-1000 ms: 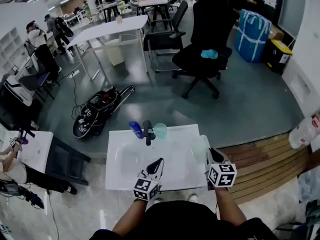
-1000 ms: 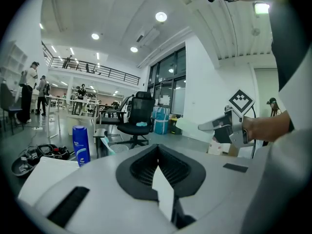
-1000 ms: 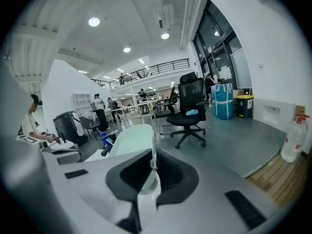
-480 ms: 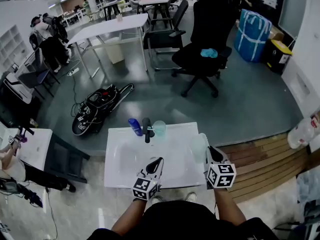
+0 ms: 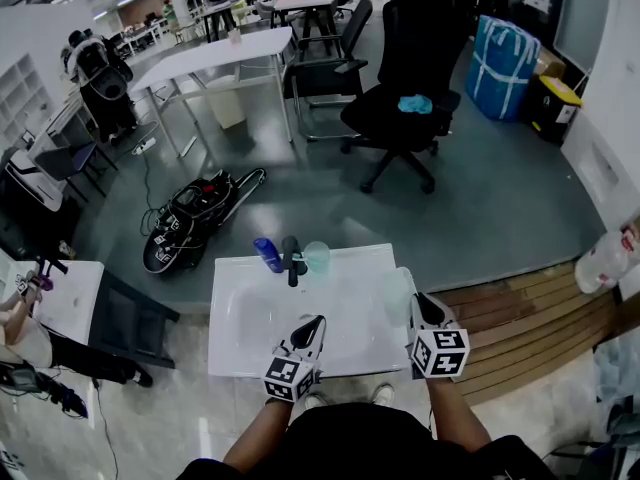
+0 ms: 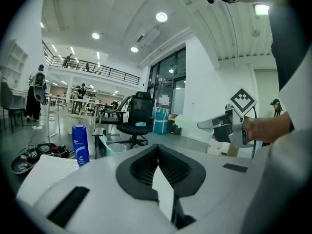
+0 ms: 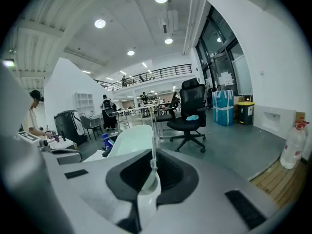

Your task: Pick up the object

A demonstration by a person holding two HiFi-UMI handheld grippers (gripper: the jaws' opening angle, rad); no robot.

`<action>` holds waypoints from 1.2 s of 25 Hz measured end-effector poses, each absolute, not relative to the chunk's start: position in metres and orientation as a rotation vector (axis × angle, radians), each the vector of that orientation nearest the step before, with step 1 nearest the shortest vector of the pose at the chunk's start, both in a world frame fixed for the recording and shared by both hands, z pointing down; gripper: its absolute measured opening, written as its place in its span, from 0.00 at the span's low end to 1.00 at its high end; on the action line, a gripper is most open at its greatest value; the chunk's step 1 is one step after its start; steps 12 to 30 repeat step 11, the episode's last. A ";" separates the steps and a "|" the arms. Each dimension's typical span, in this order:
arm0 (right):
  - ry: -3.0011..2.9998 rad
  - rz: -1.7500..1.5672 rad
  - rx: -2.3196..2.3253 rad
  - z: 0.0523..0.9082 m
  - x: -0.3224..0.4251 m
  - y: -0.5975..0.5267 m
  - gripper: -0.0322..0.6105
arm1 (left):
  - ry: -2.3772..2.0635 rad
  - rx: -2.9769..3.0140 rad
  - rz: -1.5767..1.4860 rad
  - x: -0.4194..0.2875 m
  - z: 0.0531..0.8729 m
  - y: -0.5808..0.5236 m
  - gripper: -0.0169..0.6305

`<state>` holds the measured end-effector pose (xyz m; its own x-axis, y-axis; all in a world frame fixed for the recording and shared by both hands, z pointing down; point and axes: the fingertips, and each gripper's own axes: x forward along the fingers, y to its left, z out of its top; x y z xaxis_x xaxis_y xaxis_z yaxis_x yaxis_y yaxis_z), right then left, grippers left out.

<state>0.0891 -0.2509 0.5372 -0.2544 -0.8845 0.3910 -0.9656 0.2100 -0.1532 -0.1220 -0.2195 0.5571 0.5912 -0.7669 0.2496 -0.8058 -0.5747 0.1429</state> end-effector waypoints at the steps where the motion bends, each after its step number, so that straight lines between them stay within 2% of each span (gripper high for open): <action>1: -2.262 0.540 1.767 0.538 0.089 -0.251 0.11 | -1.301 2.580 0.235 -0.123 0.557 -0.219 0.05; 30: -2.254 0.535 1.772 0.538 0.089 -0.249 0.11 | -1.296 2.577 0.236 -0.122 0.556 -0.217 0.05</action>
